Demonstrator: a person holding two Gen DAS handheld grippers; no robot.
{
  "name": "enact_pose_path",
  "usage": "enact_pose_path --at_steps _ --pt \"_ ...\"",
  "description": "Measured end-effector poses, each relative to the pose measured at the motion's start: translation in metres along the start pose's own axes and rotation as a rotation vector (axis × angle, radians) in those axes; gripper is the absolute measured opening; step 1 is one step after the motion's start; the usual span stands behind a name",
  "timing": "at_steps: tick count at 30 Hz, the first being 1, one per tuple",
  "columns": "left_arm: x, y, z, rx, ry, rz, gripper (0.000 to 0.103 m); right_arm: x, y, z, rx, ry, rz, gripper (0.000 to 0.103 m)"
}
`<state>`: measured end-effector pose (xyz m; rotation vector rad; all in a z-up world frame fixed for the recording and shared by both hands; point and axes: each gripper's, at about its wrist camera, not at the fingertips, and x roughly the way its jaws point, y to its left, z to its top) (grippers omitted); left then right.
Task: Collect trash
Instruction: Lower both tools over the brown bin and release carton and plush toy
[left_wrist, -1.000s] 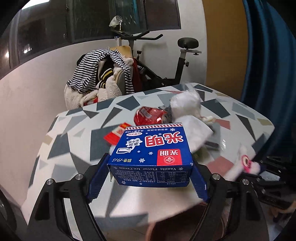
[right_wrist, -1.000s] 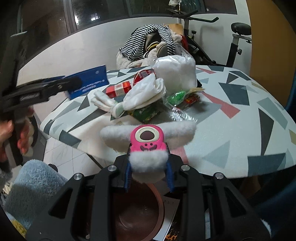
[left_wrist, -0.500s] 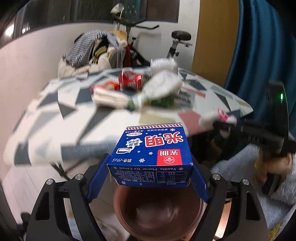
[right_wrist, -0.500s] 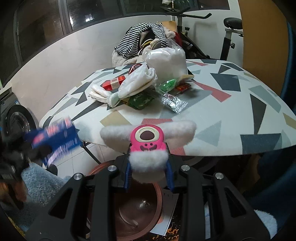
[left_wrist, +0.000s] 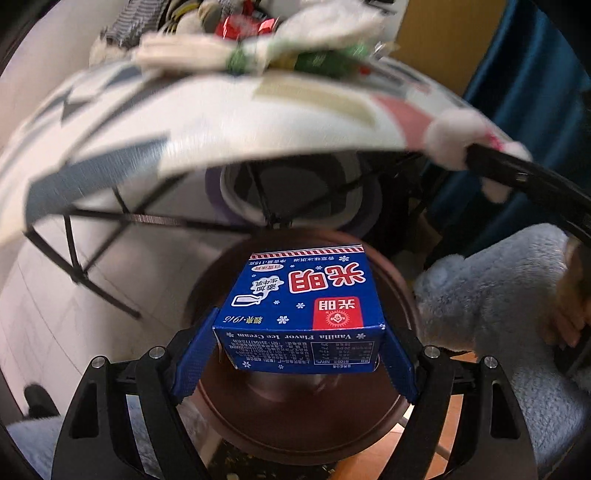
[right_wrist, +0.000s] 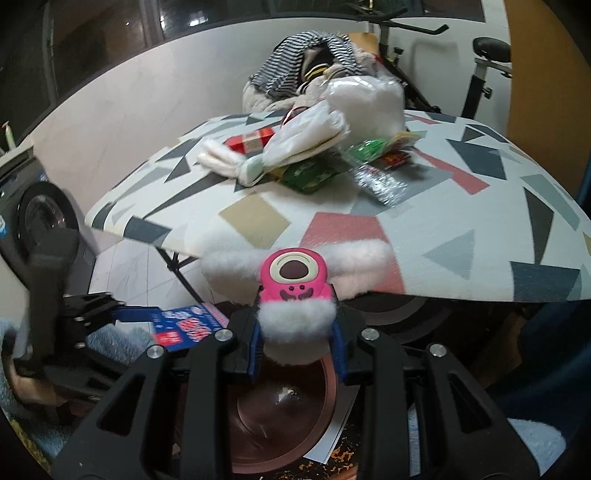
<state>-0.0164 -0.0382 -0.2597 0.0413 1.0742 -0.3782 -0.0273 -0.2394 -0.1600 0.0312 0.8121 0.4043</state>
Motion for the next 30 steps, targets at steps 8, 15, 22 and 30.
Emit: enact_pose_path --at_steps 8,15,22,30 --pt "-0.003 0.012 0.001 -0.053 -0.029 -0.004 0.094 0.012 0.008 -0.006 -0.037 0.047 -0.002 0.032" --pt "-0.033 0.034 0.006 -0.174 -0.146 0.048 0.095 0.030 0.021 -0.014 -0.084 0.104 -0.008 0.032" --pt "-0.076 0.058 0.006 -0.294 -0.325 0.098 0.097 0.055 0.039 -0.028 -0.137 0.214 0.010 0.033" --pt "-0.081 0.064 0.006 -0.312 -0.342 0.134 0.097 0.095 0.061 -0.049 -0.215 0.374 0.009 0.033"
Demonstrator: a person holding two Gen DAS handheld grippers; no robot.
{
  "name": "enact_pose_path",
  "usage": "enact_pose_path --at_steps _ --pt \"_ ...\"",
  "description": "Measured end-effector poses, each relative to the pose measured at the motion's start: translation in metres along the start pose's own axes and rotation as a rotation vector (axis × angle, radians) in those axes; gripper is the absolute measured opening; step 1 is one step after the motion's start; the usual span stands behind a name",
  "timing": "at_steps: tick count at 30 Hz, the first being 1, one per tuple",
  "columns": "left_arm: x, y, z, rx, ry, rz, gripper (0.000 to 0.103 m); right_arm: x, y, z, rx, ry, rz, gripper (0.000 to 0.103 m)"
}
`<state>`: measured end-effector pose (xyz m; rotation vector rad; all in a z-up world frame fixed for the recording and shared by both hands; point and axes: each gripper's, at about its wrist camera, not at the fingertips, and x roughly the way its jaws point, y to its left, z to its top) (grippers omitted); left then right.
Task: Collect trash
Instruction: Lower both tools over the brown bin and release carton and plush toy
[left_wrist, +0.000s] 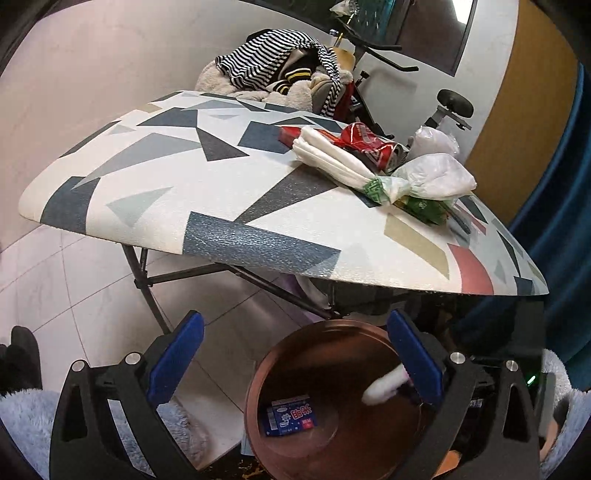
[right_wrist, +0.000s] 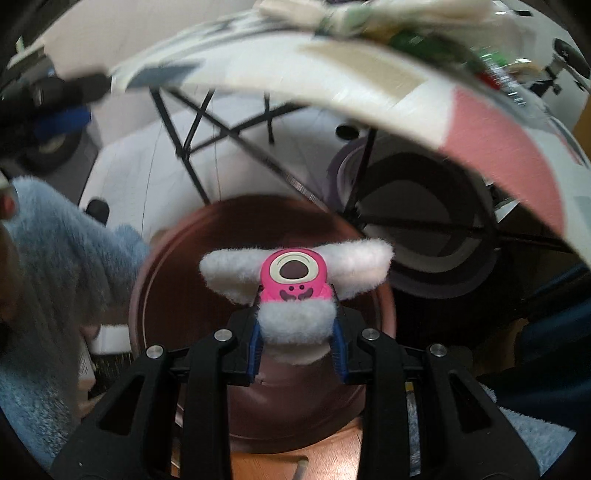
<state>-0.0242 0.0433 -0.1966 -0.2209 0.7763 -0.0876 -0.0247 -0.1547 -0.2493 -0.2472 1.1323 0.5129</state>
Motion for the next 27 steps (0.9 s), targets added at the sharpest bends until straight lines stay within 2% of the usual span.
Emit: enact_pose_path --at_steps 9,14,16,17,20,22,25,27 --pt "0.002 0.008 -0.001 -0.012 0.003 0.009 0.097 0.047 0.021 -0.010 -0.102 0.208 -0.033 0.033" --pt "0.002 0.008 -0.001 -0.011 0.007 0.009 0.097 0.062 0.019 -0.017 -0.106 0.284 -0.062 0.033" --pt "0.003 0.007 -0.001 -0.008 0.007 0.008 0.097 0.065 0.019 -0.014 -0.100 0.288 -0.073 0.036" --pt "0.003 0.007 -0.001 -0.006 0.007 0.008 0.097 0.066 0.019 -0.014 -0.096 0.285 -0.080 0.039" --pt "0.003 0.006 -0.001 -0.003 0.006 0.008 0.097 0.068 0.021 -0.012 -0.074 0.264 -0.099 0.061" --pt "0.003 0.006 -0.001 -0.003 0.004 0.009 0.097 0.063 0.018 -0.010 -0.056 0.232 -0.127 0.086" --pt "0.003 0.006 -0.001 -0.004 0.005 0.010 0.097 0.048 0.014 -0.007 -0.020 0.170 -0.133 0.095" --pt "0.003 0.005 0.000 -0.004 0.002 0.012 0.097 0.040 0.007 -0.006 0.004 0.137 -0.133 0.096"
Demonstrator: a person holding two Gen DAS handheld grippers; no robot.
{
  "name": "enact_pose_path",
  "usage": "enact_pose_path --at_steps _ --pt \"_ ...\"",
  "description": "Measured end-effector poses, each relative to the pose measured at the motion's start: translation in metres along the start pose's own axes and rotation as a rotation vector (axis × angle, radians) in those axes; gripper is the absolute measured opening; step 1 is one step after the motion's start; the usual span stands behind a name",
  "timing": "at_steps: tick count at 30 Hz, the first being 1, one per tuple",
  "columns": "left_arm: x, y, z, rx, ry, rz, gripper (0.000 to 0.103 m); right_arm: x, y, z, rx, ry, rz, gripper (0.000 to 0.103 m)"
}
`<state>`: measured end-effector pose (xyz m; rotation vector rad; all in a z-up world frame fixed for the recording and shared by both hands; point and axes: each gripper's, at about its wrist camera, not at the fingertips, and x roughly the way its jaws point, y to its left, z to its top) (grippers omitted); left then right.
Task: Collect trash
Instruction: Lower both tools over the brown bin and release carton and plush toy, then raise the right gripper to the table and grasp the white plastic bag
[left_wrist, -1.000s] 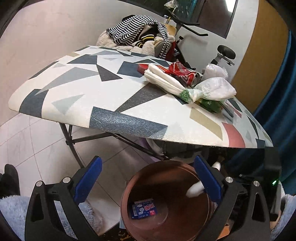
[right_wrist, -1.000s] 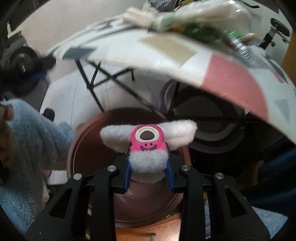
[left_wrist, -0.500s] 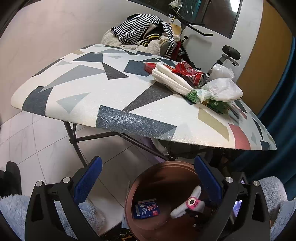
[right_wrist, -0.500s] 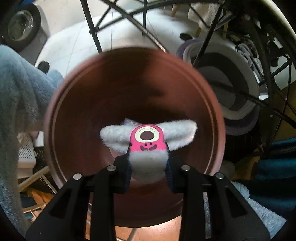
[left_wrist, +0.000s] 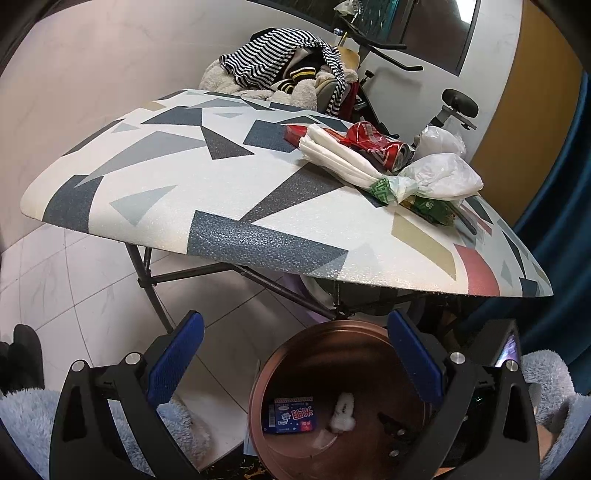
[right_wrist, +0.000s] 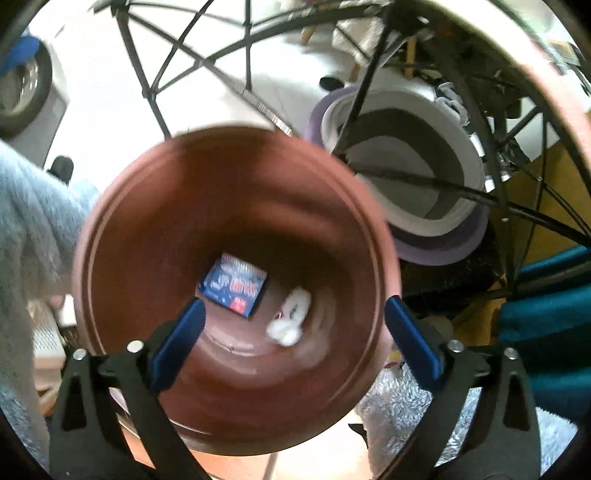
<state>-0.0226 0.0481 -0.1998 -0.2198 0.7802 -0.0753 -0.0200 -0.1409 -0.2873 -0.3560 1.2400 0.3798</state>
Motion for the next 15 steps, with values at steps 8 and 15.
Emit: enact_pose_path --at_steps 8,15 --pt "-0.005 -0.001 0.002 0.004 -0.027 0.012 0.097 -0.055 -0.035 0.000 0.161 -0.198 0.006 0.097" --pt "-0.010 -0.013 0.002 0.058 -0.055 0.023 0.097 -0.099 -0.063 -0.003 0.310 -0.362 -0.007 0.097"
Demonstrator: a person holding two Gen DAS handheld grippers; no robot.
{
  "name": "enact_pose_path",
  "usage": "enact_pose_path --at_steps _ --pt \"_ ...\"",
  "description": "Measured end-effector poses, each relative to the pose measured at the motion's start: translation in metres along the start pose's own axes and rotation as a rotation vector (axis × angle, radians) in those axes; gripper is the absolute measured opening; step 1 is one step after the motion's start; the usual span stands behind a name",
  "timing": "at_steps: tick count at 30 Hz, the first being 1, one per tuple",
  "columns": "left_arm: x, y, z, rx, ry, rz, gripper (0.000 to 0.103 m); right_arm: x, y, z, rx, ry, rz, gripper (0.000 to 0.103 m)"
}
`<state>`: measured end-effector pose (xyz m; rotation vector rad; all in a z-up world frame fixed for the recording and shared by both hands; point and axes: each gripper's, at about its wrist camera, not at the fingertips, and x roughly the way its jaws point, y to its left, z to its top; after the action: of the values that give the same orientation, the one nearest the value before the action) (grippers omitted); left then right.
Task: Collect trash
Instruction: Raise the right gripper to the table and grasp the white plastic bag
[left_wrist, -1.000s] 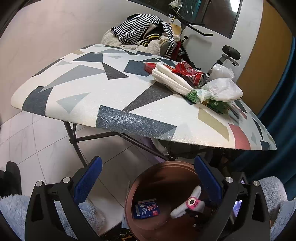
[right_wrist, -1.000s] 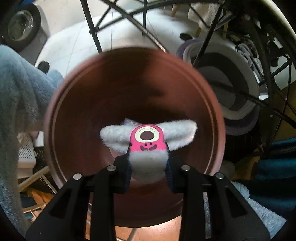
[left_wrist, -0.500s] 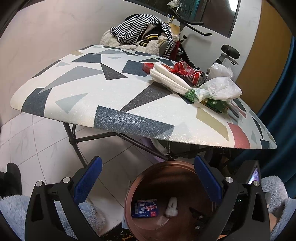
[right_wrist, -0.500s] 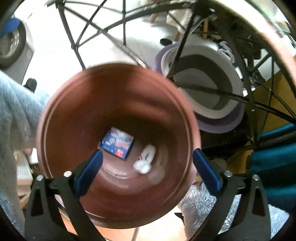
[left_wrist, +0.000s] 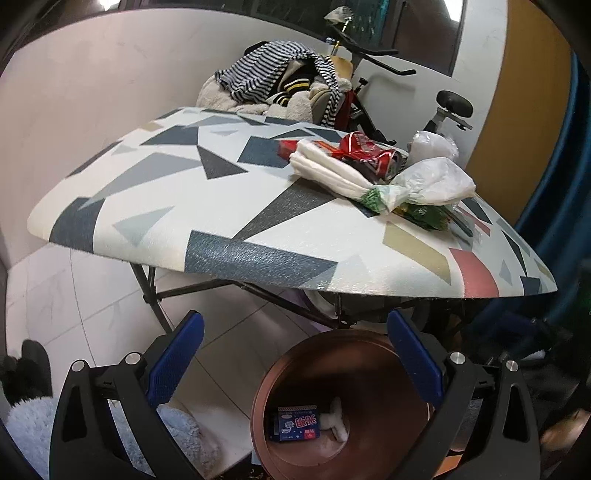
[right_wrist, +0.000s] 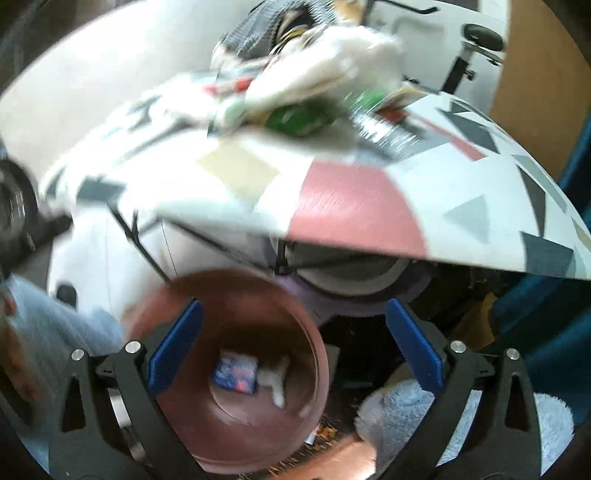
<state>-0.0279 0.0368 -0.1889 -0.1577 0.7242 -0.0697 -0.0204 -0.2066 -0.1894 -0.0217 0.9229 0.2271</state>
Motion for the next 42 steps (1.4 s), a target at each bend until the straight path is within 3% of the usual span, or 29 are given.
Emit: enact_pose_path --at_steps 7,11,19,24,27,31,34,38,40,41,42 --pt "-0.010 -0.016 0.002 0.085 -0.052 0.012 0.097 -0.021 -0.015 0.014 0.037 -0.129 -0.024 0.097" --pt "-0.014 -0.022 0.006 0.117 -0.071 0.021 0.097 -0.034 -0.019 0.020 0.019 -0.197 0.010 0.097" --pt "-0.020 -0.021 0.046 0.133 -0.107 0.032 0.097 -0.051 -0.030 0.052 -0.009 -0.282 0.031 0.097" --pt "-0.012 -0.020 0.087 0.145 -0.134 0.047 0.097 -0.046 -0.047 0.099 0.010 -0.245 0.040 0.097" --pt "-0.007 -0.018 0.106 0.143 -0.155 0.019 0.097 -0.037 -0.060 0.135 0.021 -0.226 0.065 0.097" --pt "0.004 -0.015 0.125 0.141 -0.166 0.006 0.097 -0.019 -0.077 0.179 0.031 -0.244 0.062 0.097" --pt "0.016 -0.013 0.136 0.133 -0.164 -0.007 0.097 0.013 -0.082 0.216 0.024 -0.219 0.043 0.097" --pt "0.034 -0.011 0.145 0.119 -0.145 -0.033 0.097 0.046 -0.082 0.243 -0.003 -0.174 0.024 0.097" --pt "0.039 -0.011 0.146 0.120 -0.139 -0.044 0.097 0.066 -0.089 0.254 0.023 -0.126 0.068 0.097" --pt "0.043 -0.012 0.146 0.123 -0.134 -0.051 0.097 0.078 -0.094 0.259 0.050 -0.082 0.148 0.097" --pt "0.046 -0.013 0.146 0.127 -0.129 -0.057 0.097 0.082 -0.097 0.260 0.054 -0.067 0.172 0.097"
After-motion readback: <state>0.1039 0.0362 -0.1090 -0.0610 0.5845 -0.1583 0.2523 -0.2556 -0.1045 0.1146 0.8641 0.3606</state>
